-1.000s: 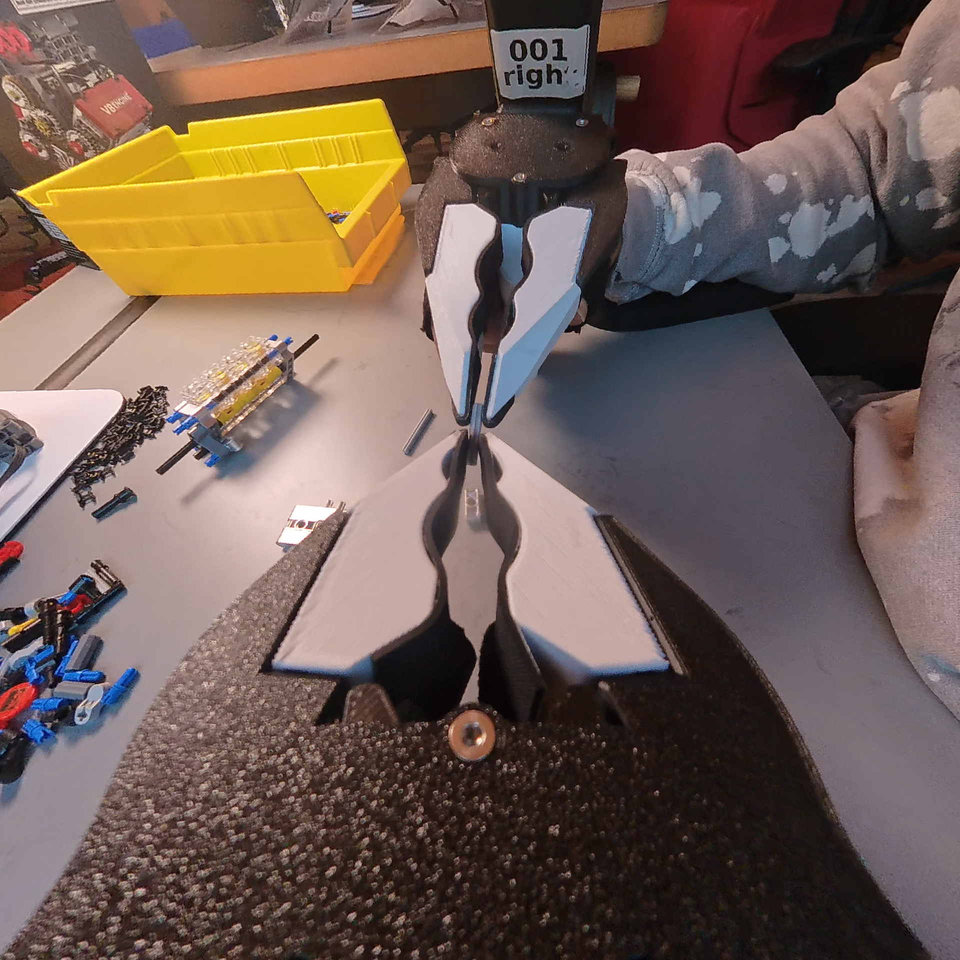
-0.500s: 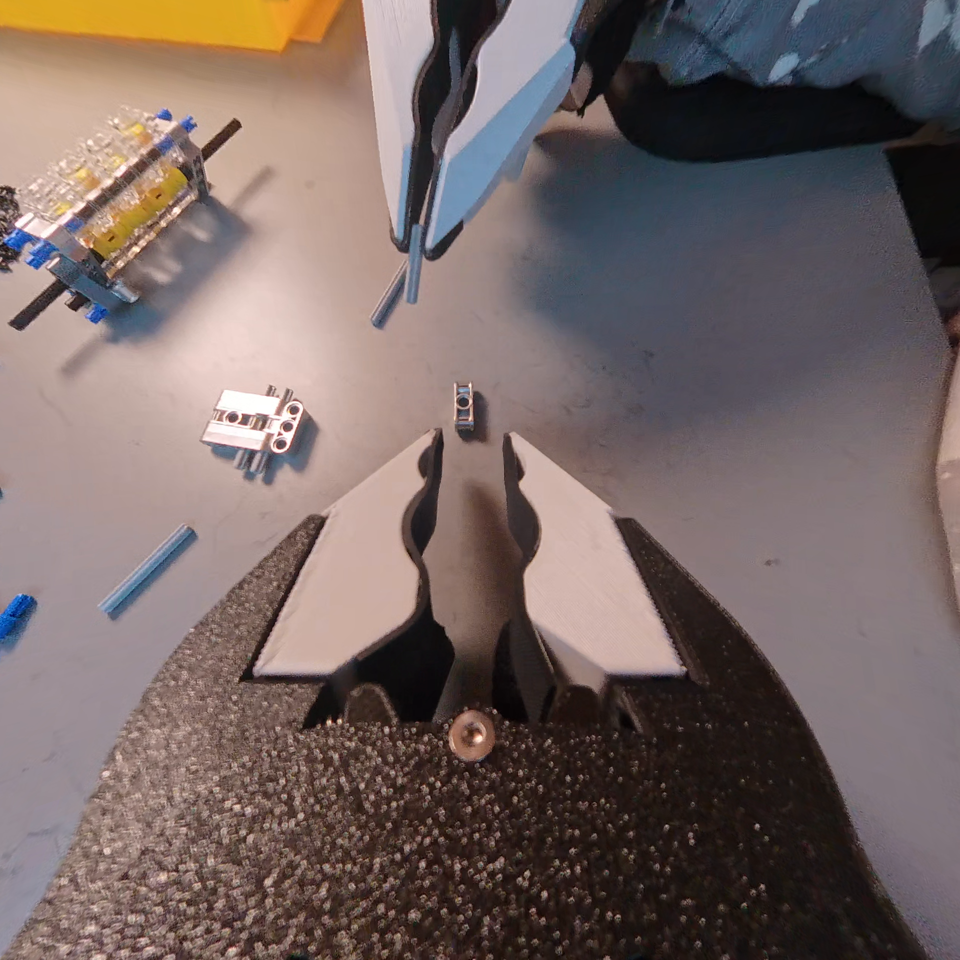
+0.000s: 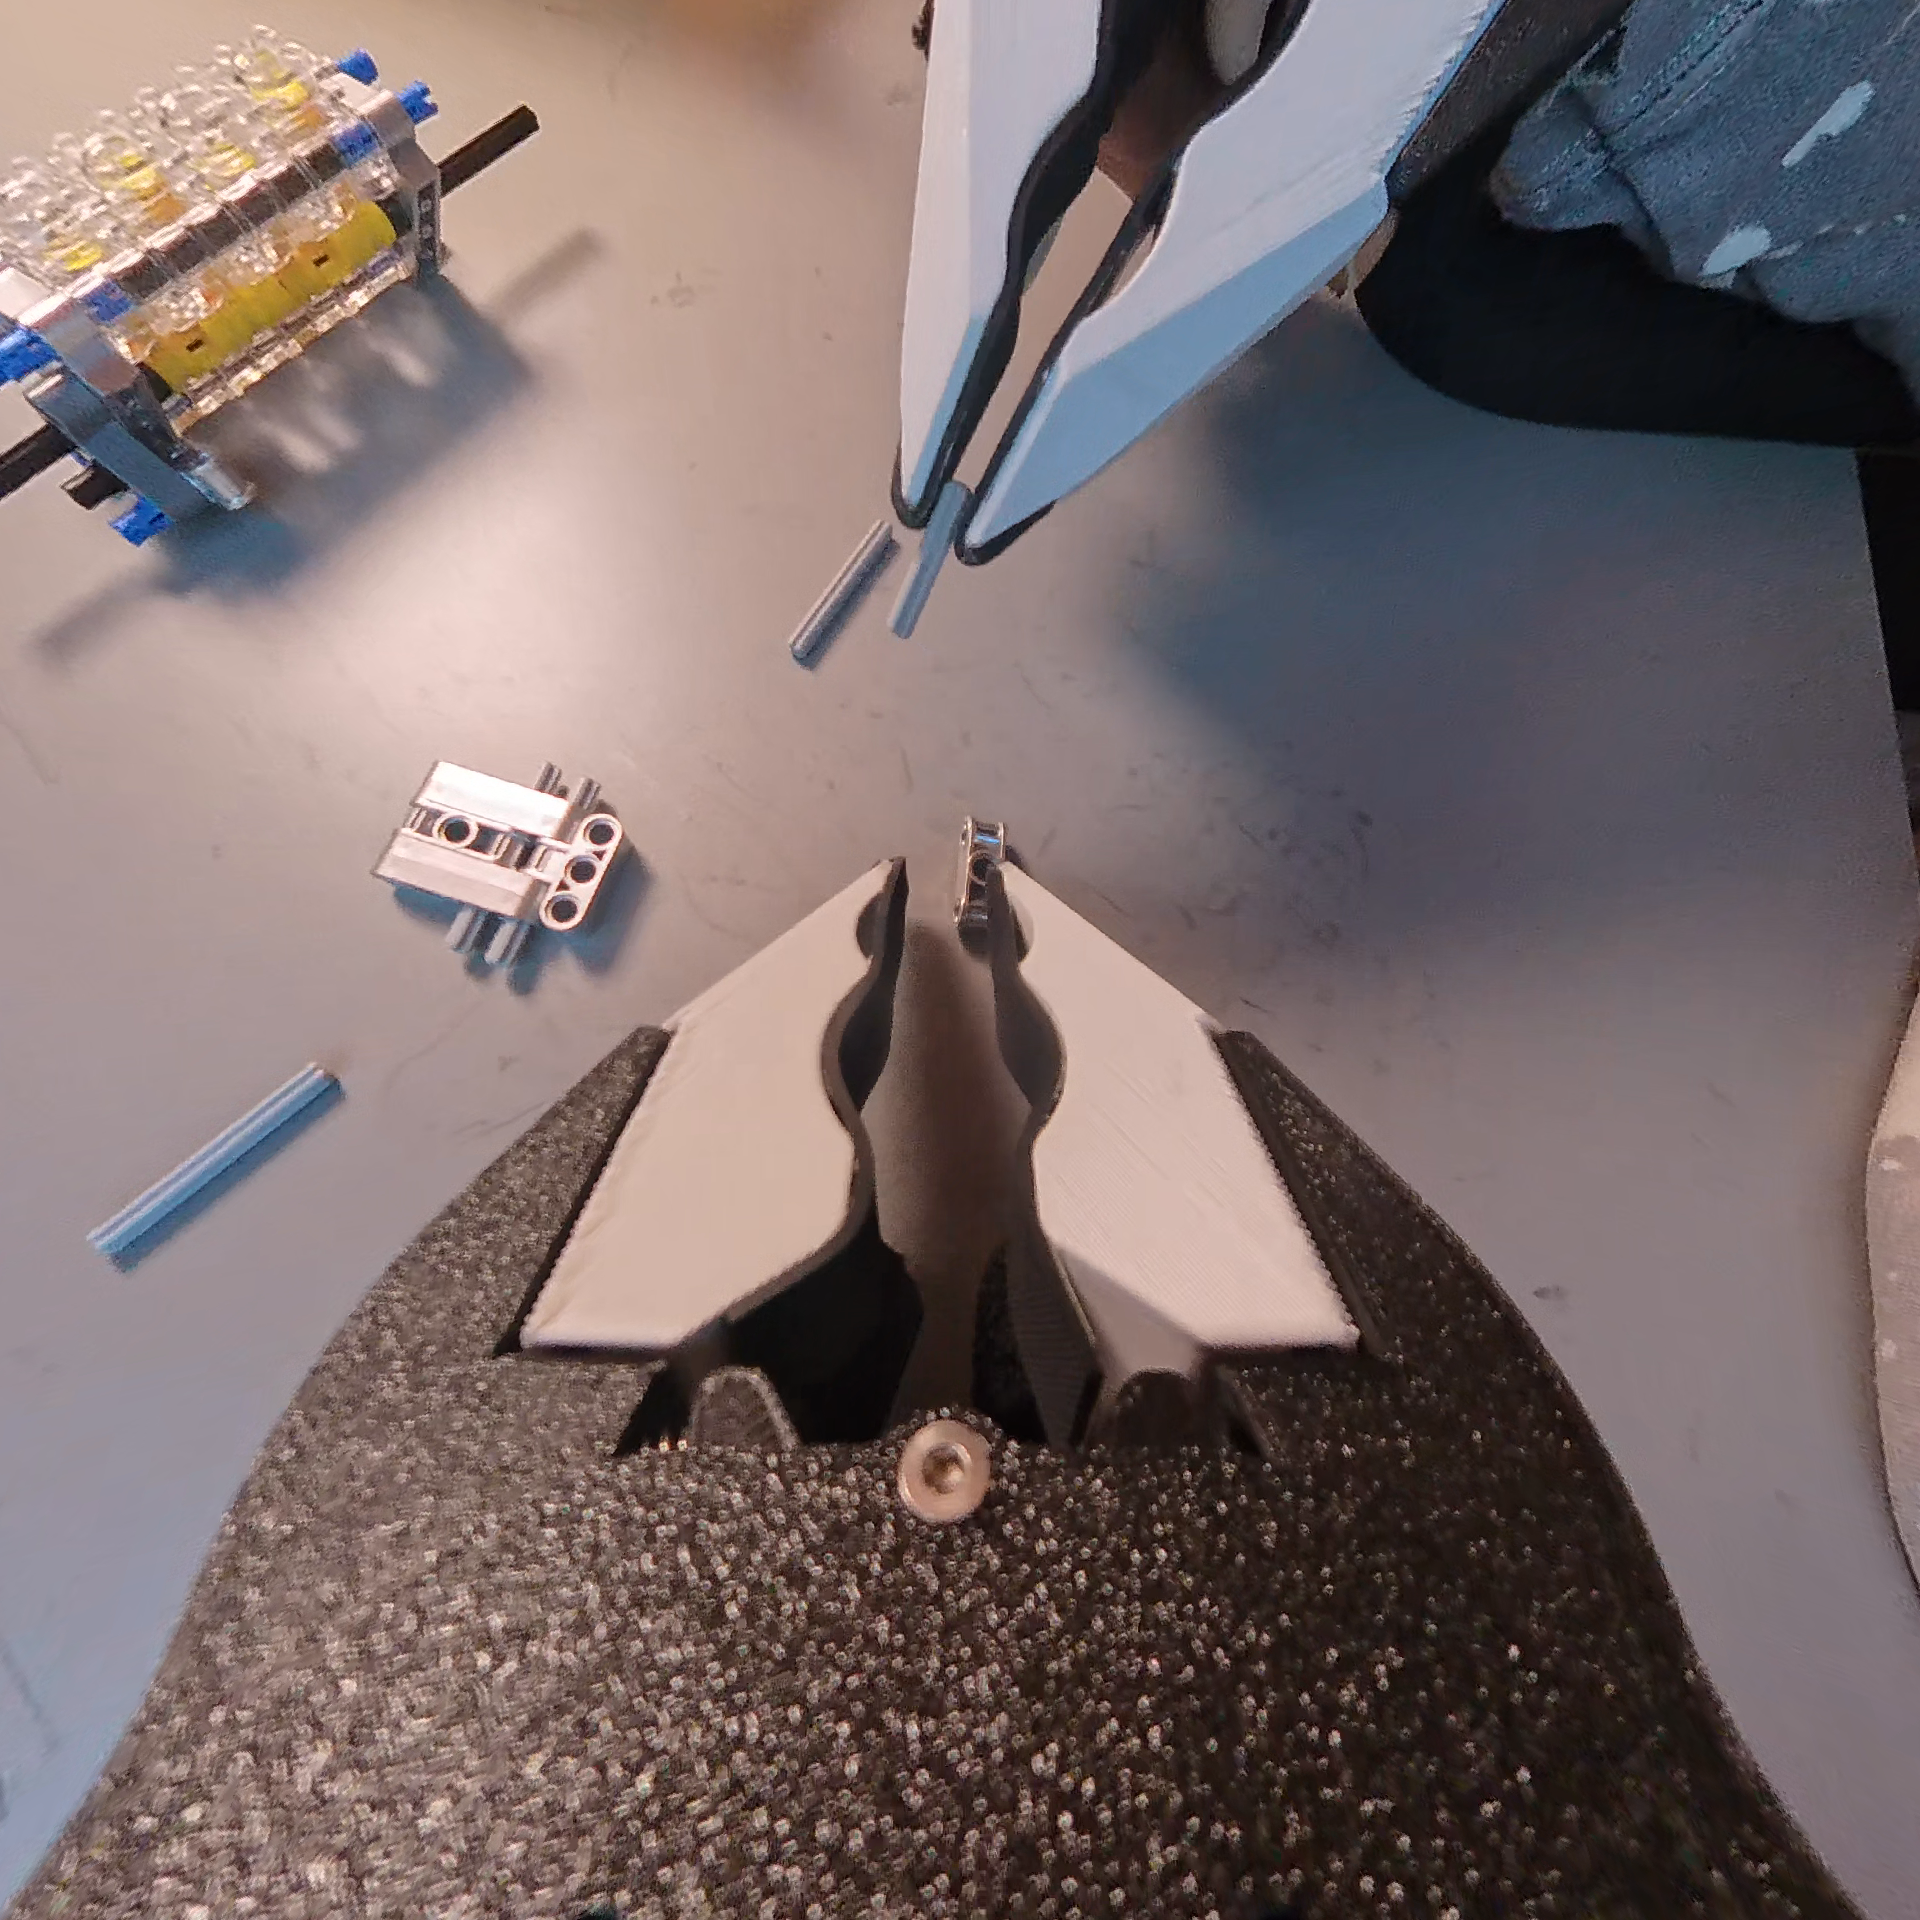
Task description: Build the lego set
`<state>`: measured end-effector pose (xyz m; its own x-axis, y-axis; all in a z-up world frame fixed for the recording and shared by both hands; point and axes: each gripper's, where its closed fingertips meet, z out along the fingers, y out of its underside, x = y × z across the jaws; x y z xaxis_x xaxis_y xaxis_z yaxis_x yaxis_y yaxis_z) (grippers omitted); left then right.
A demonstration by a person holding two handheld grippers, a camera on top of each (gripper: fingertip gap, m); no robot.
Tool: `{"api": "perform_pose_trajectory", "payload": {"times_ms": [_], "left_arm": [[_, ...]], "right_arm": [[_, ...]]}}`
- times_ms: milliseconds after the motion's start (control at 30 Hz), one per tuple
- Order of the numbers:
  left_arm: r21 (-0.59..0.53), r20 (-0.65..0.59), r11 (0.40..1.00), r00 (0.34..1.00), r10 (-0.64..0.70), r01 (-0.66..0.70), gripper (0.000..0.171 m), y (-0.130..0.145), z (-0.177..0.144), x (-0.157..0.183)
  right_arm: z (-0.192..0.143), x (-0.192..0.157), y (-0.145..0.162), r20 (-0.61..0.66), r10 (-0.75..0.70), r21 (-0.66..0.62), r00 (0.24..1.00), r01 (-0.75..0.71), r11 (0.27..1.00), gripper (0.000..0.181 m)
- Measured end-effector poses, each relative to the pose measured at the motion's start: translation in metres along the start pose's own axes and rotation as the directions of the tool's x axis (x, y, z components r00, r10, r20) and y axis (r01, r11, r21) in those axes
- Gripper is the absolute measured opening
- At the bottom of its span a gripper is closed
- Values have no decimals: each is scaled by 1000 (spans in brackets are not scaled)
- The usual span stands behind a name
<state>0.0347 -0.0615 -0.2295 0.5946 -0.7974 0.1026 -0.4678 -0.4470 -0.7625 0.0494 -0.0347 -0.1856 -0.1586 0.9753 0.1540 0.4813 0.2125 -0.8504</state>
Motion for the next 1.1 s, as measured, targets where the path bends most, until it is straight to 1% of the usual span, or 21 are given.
{"api": "perform_pose_trajectory", "payload": {"times_ms": [167,367,533,700,800,900,1100], "left_arm": [[-41,7,997,998,69,-69,13,7,2,4],[-32,6,995,996,91,-91,13,7,1,6],[-43,-3,991,992,125,-125,6,7,4,6],[-48,-39,985,986,164,-165,6,7,5,13],[-45,-65,977,977,204,-207,6,7,7,22],[-42,-88,976,974,211,-215,6,6,8,27],[-45,-118,975,971,210,-216,12,9,4,28]], "right_arm": [[-1,1,-1,-8,-5,-1,1000,5,1000,3],[1,-3,1,8,-8,-8,1000,8,1000,3],[5,-15,5,74,-15,-31,997,18,999,3],[8,-30,6,142,-30,-51,989,37,998,3],[10,-40,10,185,-40,-85,982,57,995,3],[12,-49,14,233,-53,-118,971,82,990,2],[17,-50,14,242,-60,-163,968,101,981,2]]}}
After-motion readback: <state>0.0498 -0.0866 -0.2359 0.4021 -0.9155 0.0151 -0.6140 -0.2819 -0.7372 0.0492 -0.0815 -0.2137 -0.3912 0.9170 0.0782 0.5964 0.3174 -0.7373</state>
